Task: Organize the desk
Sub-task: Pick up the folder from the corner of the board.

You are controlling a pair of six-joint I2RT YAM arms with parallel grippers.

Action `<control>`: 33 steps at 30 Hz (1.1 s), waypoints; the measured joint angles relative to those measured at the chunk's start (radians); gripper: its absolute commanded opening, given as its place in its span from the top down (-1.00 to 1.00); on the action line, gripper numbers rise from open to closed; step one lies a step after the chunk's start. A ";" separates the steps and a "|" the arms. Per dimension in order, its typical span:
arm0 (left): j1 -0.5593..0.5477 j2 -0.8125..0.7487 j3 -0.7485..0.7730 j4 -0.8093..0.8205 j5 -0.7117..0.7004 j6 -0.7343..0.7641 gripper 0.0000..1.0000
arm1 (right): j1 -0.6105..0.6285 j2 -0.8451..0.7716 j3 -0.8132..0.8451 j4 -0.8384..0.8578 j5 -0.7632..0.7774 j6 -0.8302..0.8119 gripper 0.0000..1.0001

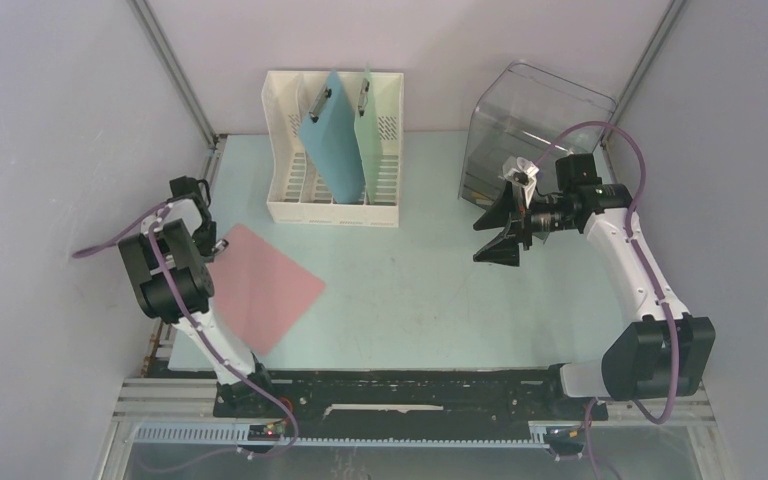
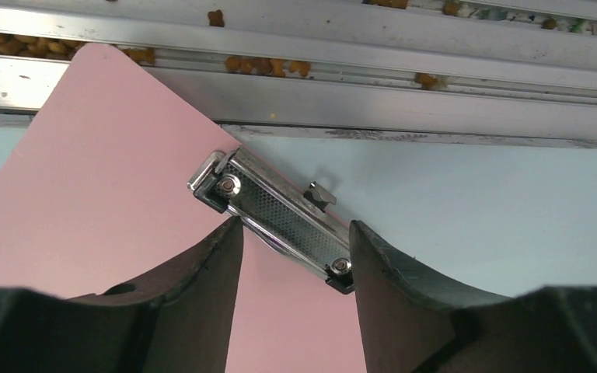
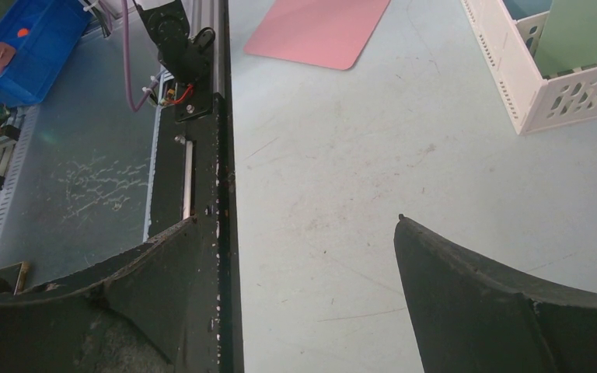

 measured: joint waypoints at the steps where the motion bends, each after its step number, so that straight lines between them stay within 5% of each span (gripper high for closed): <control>1: 0.000 0.005 0.007 0.000 0.000 -0.005 -0.12 | 0.000 0.000 0.000 0.000 0.000 0.000 -0.99; 17: 0.005 0.012 -0.003 0.024 0.050 -0.032 -0.05 | -0.011 -0.001 0.000 -0.007 -0.008 -0.011 -0.99; 25: 0.008 0.005 -0.020 0.010 0.052 -0.063 0.73 | -0.028 -0.024 0.000 -0.007 -0.016 -0.011 -0.99; 33: 0.021 -0.011 -0.044 0.032 0.057 -0.070 0.92 | -0.072 -0.058 0.000 -0.007 -0.036 -0.012 -0.99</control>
